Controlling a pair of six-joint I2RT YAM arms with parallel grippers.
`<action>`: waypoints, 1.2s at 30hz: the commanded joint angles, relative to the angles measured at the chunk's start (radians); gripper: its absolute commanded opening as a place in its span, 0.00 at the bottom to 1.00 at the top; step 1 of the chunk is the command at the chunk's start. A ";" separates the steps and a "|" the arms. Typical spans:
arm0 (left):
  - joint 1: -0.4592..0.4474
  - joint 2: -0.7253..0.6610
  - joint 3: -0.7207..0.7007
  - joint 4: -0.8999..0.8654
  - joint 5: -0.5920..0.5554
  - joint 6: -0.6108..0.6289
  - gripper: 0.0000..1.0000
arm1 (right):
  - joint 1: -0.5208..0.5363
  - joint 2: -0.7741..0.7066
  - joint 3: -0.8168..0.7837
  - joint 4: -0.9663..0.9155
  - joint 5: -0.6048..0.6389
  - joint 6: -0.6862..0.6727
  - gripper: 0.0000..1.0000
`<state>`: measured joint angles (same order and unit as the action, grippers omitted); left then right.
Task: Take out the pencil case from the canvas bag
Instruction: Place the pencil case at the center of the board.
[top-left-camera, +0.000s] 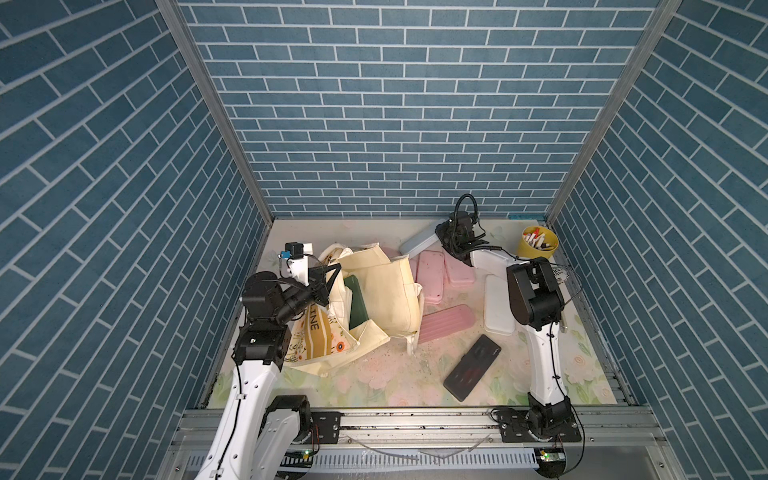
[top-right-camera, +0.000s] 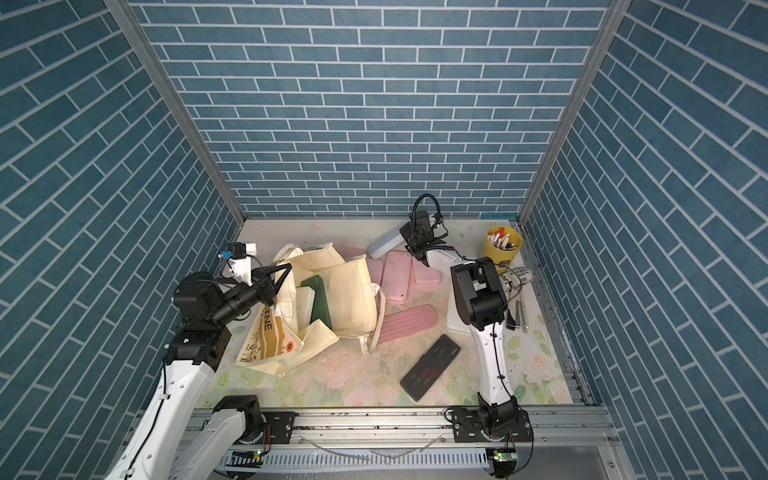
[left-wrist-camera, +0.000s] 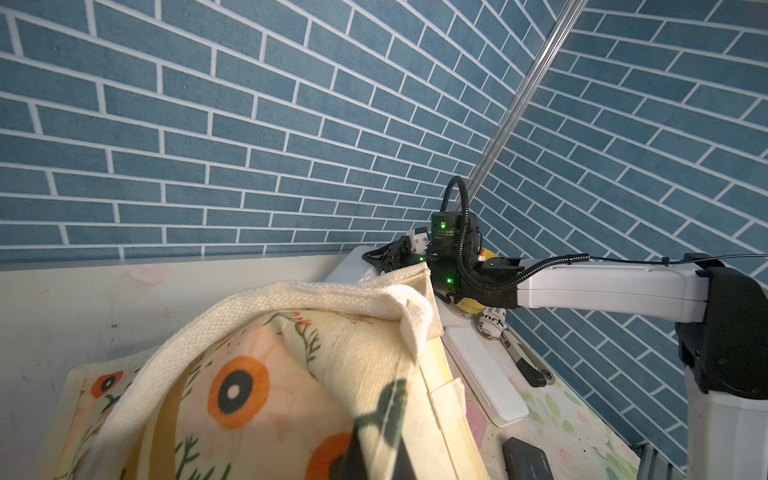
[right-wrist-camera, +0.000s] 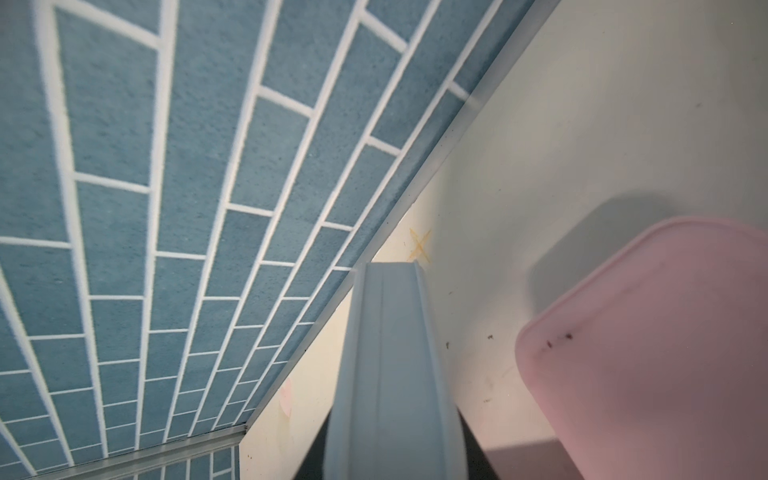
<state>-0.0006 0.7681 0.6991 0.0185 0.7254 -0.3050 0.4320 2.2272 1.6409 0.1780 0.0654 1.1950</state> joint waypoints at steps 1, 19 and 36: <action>-0.006 -0.020 0.034 0.005 -0.002 0.023 0.00 | 0.007 -0.097 -0.064 -0.066 0.016 -0.056 0.35; -0.006 -0.019 0.047 -0.034 -0.024 0.051 0.00 | 0.008 -0.067 0.056 -0.279 0.010 -0.067 0.53; -0.006 -0.015 0.049 -0.038 -0.026 0.055 0.00 | 0.020 -0.193 -0.044 -0.281 0.003 -0.067 0.61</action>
<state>-0.0017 0.7555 0.7158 -0.0334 0.6971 -0.2714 0.4362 2.1193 1.6398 -0.1040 0.0639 1.1419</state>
